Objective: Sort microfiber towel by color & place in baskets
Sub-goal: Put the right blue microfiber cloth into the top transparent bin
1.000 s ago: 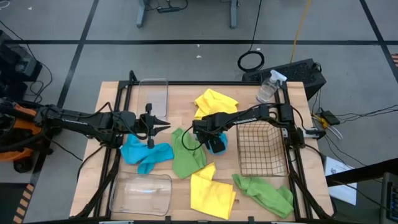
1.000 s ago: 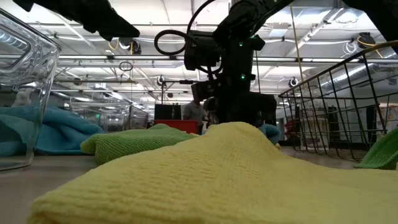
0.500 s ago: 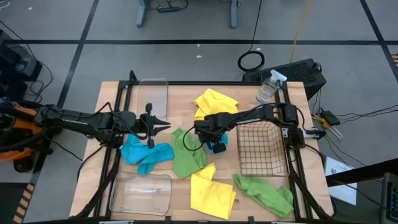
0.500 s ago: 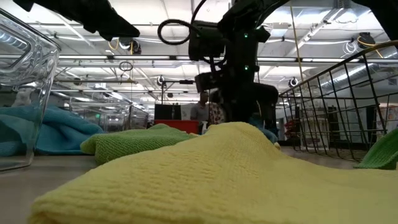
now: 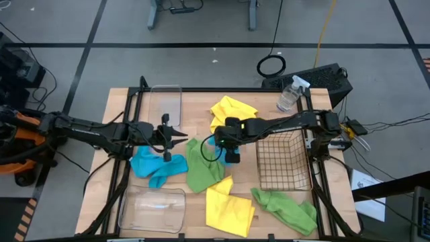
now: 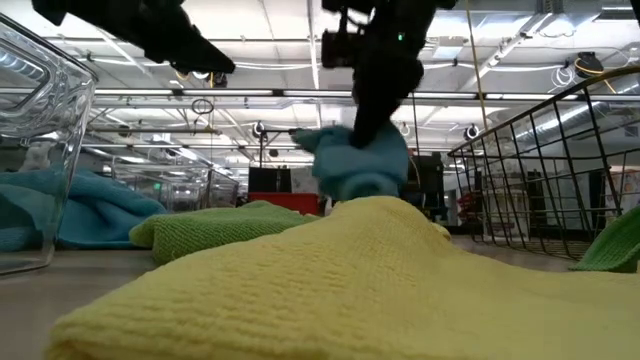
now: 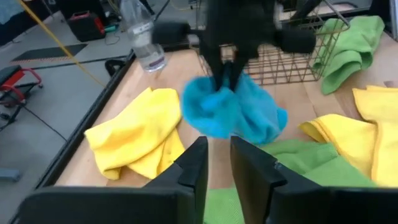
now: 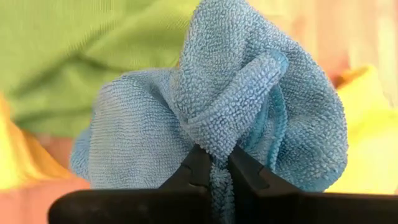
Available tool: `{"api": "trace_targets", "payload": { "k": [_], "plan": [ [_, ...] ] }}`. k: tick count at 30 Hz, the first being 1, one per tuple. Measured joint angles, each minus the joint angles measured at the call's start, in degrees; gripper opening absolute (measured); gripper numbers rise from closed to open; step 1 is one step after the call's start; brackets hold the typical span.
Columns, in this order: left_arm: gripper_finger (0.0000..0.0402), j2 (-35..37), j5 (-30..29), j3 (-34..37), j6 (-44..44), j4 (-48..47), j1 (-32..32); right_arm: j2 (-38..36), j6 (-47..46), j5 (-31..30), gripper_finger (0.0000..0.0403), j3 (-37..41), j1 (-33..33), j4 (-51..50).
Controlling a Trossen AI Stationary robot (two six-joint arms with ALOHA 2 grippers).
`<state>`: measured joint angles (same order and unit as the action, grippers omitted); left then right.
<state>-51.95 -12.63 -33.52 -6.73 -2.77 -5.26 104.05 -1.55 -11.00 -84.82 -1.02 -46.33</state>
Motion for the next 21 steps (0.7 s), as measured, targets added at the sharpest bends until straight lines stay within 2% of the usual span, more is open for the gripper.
{"api": "trace_targets", "payload": {
  "k": [3, 6, 14, 18, 21],
  "plan": [
    [0.0115, -3.55, 2.32, 0.0, -1.84, 5.45, -0.01, -2.83, -8.22, -0.69, 0.0011, -0.02, -0.75, 0.02],
    [0.0152, -7.27, 6.22, 0.0, -3.08, 11.25, 0.0, -4.65, -12.72, -3.88, 0.0011, -0.02, -3.03, 0.34],
    [0.0269, -15.38, 7.89, -0.02, -3.71, 27.82, -0.57, -5.2, -12.83, -13.21, 0.0012, -0.02, -9.39, 9.02],
    [0.0319, -17.99, 7.9, -0.02, -6.59, 31.61, -2.48, -4.83, -10.7, -15.44, 0.0014, -0.04, -10.63, 13.07],
    [0.0341, -19.93, 7.06, -0.02, -9.72, 33.79, -3.19, -4.81, -8.71, -16.31, 0.002, -0.02, -10.78, 15.96]
  ]
}}
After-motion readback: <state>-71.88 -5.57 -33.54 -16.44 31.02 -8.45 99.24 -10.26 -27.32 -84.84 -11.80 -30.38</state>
